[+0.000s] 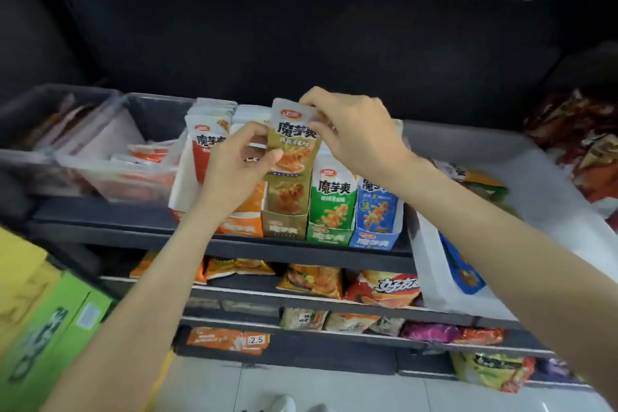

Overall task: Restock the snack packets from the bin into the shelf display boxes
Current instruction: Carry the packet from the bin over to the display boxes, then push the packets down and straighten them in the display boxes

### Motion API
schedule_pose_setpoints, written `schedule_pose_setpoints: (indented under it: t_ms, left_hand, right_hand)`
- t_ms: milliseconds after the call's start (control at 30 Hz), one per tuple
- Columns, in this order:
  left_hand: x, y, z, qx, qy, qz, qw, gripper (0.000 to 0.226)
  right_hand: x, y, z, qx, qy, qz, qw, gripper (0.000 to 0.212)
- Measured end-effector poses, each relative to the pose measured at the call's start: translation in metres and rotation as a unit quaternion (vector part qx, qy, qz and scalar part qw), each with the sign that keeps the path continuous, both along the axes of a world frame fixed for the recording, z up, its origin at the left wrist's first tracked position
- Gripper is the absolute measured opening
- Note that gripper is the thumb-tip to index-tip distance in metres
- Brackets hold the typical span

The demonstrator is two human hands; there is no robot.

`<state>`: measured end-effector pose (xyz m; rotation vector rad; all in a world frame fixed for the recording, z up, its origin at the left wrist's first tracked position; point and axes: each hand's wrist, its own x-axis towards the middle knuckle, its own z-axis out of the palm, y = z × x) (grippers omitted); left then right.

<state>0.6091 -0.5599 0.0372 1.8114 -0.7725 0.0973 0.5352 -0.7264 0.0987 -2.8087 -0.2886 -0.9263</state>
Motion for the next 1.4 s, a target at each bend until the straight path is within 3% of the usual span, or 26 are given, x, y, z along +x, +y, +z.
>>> schedule_pose_setpoints:
  t_ms: [300,400,533,667,733,833,933,1033,1200,1333,1400]
  left_hand:
    - [0.026,-0.006,-0.025,0.037,0.045,0.007,0.998,0.013]
    - [0.033,-0.005,-0.031,0.117,-0.016,0.039,0.992,0.014]
    - [0.036,-0.002,-0.044,0.17,-0.099,0.1,0.975,0.032]
    - [0.032,-0.006,-0.047,0.224,-0.138,0.151,0.953,0.047]
    - [0.026,-0.009,-0.044,0.219,-0.14,0.17,0.95,0.053]
    - [0.011,-0.017,-0.037,0.159,-0.187,0.153,0.957,0.046]
    - [-0.014,-0.034,-0.021,0.053,-0.24,0.038,0.969,0.032]
    - [-0.043,-0.06,-0.005,0.022,-0.323,-0.068,0.944,0.024]
    - [-0.072,-0.118,-0.006,0.146,-0.332,-0.167,0.917,0.028]
    - [-0.08,-0.155,-0.013,0.274,-0.361,-0.166,0.876,0.057]
    - [-0.077,-0.163,-0.015,0.311,-0.357,-0.17,0.864,0.069]
  right_hand:
    - [0.026,0.005,-0.006,-0.091,0.063,-0.045,0.993,0.025]
    - [0.034,0.007,-0.011,-0.123,0.11,-0.091,0.982,0.028]
    - [0.047,0.007,-0.029,-0.212,0.16,-0.154,0.952,0.032]
    - [0.049,0.006,-0.049,-0.262,0.104,-0.12,0.952,0.025]
    - [0.047,-0.001,-0.053,-0.232,0.072,-0.114,0.963,0.031]
    - [0.023,-0.015,-0.044,-0.066,0.063,-0.07,0.993,0.033]
    - [-0.029,-0.033,-0.026,0.121,0.069,-0.034,0.99,0.024]
    - [-0.086,-0.067,-0.018,0.177,0.076,-0.068,0.979,0.015]
    - [-0.133,-0.149,-0.046,0.21,0.154,-0.223,0.939,0.009]
    - [-0.122,-0.173,-0.069,0.192,0.23,-0.26,0.918,0.014]
    - [-0.108,-0.169,-0.073,0.16,0.267,-0.28,0.908,0.029]
